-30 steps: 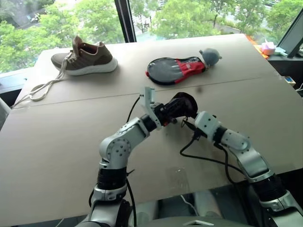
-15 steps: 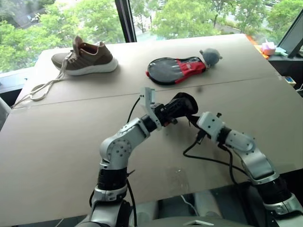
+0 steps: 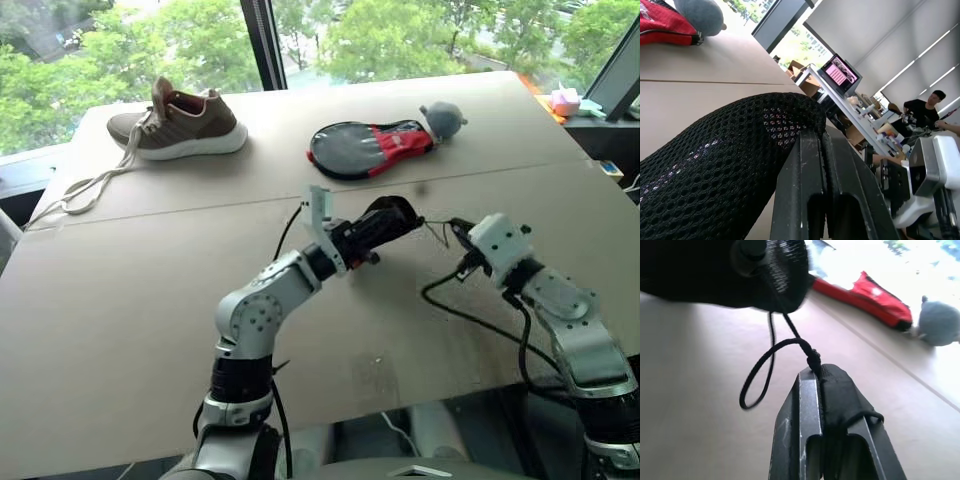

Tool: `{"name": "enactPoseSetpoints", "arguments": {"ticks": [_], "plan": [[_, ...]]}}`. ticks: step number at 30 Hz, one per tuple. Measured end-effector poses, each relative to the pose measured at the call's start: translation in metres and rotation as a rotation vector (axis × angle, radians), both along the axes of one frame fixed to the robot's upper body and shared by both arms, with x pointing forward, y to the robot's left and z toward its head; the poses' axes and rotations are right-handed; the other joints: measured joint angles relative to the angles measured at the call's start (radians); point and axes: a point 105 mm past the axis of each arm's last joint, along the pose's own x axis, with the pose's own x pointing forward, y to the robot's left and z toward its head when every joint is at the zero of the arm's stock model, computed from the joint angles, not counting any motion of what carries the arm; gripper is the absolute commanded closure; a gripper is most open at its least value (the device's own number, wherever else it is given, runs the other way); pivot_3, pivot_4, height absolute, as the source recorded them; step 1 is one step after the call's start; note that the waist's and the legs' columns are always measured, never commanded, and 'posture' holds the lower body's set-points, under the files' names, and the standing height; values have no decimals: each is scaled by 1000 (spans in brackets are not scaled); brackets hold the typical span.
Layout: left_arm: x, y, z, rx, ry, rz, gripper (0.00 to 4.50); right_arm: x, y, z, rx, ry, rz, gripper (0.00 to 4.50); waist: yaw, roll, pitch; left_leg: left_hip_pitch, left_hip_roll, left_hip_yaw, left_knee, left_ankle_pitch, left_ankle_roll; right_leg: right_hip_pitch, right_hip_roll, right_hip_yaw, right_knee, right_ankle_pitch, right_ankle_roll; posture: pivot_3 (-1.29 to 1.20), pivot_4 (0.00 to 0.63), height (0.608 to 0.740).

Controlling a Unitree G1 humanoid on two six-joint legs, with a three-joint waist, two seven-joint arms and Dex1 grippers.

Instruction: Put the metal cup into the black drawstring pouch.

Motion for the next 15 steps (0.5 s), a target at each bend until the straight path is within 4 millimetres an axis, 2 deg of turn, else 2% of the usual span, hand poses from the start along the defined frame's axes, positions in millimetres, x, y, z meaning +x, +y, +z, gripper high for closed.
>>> {"name": "enactPoseSetpoints", "arguments": {"ticks": [3,6,7,10,12,13,14,15], "plan": [[-1,-3,2,-12,-4,-15,4500,11,-6,40,-25,-183,-52,4453,-1,0,0,0,0,0,0,0,0,0,0,0,0,0,0,0,150,740],[-1,-4,10,-38,-48,-18,4500,17,-3,85,-80,-380,-61,4453,-1,0,0,0,0,0,-1,0,0,0,0,0,-1,0,0,0,150,740],[-1,-4,11,-40,-50,-17,4500,17,-3,87,-81,-388,-62,4453,0,0,0,0,0,0,-1,0,0,0,0,0,-1,0,0,0,150,740],[-1,-1,14,-53,-66,-9,3665,21,1,102,-85,-446,-58,4500,1,0,0,-1,0,0,0,0,0,0,0,0,-1,0,0,0,150,740],[-2,4,12,-60,-65,-9,2770,22,2,114,-83,-486,-63,4500,-1,0,0,-1,0,1,0,0,0,0,0,1,-1,0,0,0,150,740],[-2,5,12,-57,-66,-8,2532,22,3,117,-84,-497,-60,4500,-2,0,0,-1,0,1,0,0,0,0,0,1,-1,0,0,0,150,740],[-2,7,11,-43,-65,-8,2008,22,6,122,-88,-516,-50,4500,-2,0,0,0,0,0,0,0,0,0,0,0,-1,0,0,0,150,740],[-3,7,10,-25,-64,-14,2008,21,9,128,-93,-545,-37,4500,-3,0,0,0,0,0,-1,0,0,0,0,0,-1,0,0,0,150,740]]}}
